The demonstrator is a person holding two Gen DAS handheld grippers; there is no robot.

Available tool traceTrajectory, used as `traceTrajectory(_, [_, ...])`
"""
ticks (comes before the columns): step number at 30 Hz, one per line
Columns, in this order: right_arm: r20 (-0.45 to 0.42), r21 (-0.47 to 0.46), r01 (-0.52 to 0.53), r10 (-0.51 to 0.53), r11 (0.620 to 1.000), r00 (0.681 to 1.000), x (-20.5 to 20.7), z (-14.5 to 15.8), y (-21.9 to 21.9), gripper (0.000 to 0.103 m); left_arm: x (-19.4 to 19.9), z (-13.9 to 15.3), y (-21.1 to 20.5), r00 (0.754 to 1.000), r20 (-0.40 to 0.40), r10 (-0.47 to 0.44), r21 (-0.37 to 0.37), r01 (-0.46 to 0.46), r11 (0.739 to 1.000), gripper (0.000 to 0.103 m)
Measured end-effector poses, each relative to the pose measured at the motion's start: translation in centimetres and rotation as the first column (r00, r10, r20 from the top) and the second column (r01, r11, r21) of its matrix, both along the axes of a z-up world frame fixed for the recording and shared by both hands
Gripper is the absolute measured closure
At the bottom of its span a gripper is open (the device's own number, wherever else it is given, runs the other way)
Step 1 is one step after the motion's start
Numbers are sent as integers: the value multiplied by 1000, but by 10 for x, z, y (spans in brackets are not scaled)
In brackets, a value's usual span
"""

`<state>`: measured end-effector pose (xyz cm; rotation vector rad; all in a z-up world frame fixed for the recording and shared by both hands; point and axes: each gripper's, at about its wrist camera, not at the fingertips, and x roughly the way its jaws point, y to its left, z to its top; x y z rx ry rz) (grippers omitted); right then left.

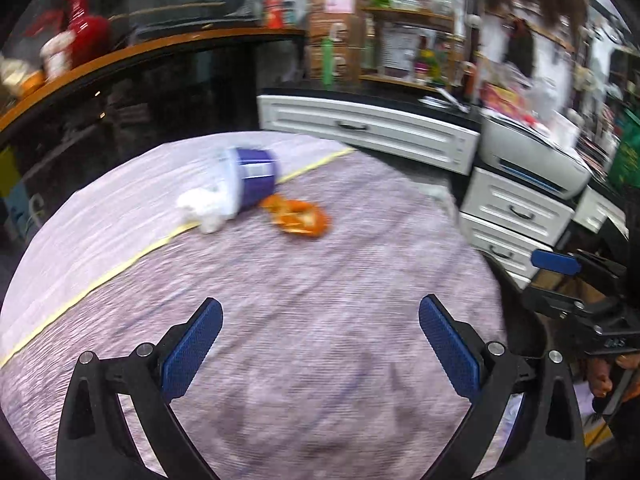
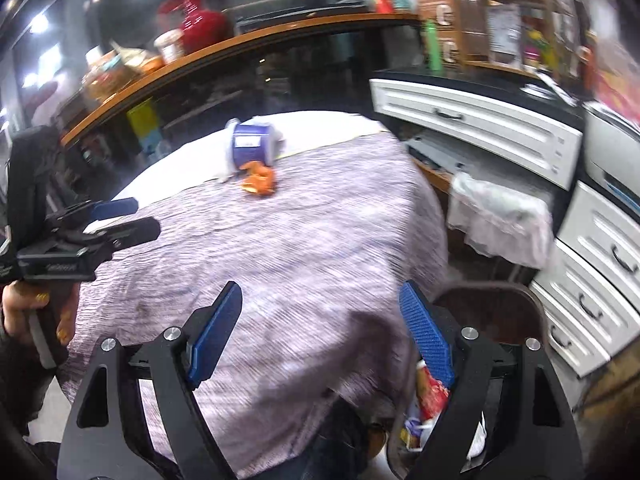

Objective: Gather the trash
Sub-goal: 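Move both tools back over the table toward the tissue and peel, then grasp the white tissue with the left gripper while the right gripper grasps the orange peel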

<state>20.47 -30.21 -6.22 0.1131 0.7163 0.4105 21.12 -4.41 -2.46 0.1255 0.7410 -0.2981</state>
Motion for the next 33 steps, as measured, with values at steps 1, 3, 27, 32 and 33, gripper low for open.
traceTrajectory(1, [-2,-1,-13,13,1000,1000,4,1,6,22,4,0,8,1000,-1,19,3,-19,1000,6])
traceTrajectory(3, [-7,-4,-39,39,999,999,14,2,19,22,12,-1,22,998,0,56,13,-56,998,6])
traceTrajectory(27, [-72,-92,-185,179,978,981,121,-2,111,22,161,-29,87,958,-160,236,-106,-255,961,26])
traceTrajectory(32, [-78,-109,-191,183,975,980,130,-2,116,22,169,-37,90,956,-184,228,-146,-256,956,63])
traceTrajectory(33, [-76,-121,-194,186,973,980,132,-1,118,23,168,-38,91,957,-190,218,-163,-249,955,73])
